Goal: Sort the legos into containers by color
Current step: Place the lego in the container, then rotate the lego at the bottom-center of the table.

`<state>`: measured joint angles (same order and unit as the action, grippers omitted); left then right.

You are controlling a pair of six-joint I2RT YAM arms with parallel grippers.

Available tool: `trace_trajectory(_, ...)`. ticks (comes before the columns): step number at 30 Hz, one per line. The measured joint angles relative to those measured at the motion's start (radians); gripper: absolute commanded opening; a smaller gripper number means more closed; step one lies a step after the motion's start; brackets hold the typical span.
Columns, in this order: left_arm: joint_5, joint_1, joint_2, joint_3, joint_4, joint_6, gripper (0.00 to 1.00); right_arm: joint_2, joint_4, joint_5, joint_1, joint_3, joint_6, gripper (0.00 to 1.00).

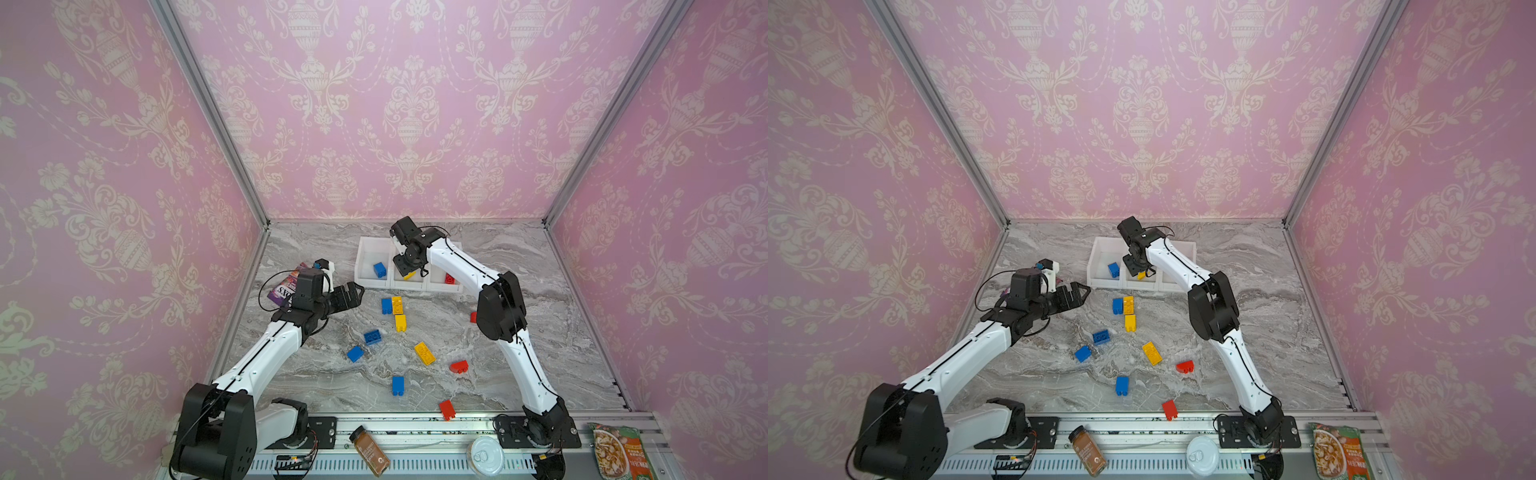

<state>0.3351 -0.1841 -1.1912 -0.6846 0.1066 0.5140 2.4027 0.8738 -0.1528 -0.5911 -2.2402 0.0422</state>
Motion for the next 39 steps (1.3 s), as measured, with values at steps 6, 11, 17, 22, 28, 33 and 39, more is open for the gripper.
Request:
trace_trajectory(6, 0.0, 0.0, -0.002, 0.0, 0.0, 0.0, 0.99, 0.0, -0.013, 0.007, 0.0, 0.026, 0.011, 0.68)
trace_trajectory(11, 0.0, 0.0, -0.004, 0.0, 0.0, 0.0, 0.99, -0.015, -0.024, 0.007, 0.0, 0.06, 0.011, 0.73)
trace_trajectory(17, 0.0, 0.0, -0.034, 0.0, -0.002, 0.0, 0.99, -0.123, -0.049, 0.007, 0.0, 0.189, 0.015, 0.86)
trace_trajectory(22, 0.0, 0.0, -0.037, 0.0, -0.002, 0.0, 0.99, -0.261, -0.085, 0.017, -0.001, 0.301, 0.037, 0.94)
trace_trajectory(28, 0.0, 0.0, -0.037, 0.0, -0.001, 0.0, 0.99, -0.422, -0.119, 0.049, -0.001, 0.435, 0.084, 0.97)
trace_trajectory(33, 0.0, 0.0, -0.037, 0.0, -0.001, 0.0, 0.99, -0.555, -0.138, 0.094, -0.003, 0.588, 0.135, 0.98)
trace_trajectory(39, 0.0, 0.0, -0.037, 0.0, -0.002, 0.0, 0.99, -0.73, -0.152, 0.142, -0.028, 0.813, 0.191, 1.0)
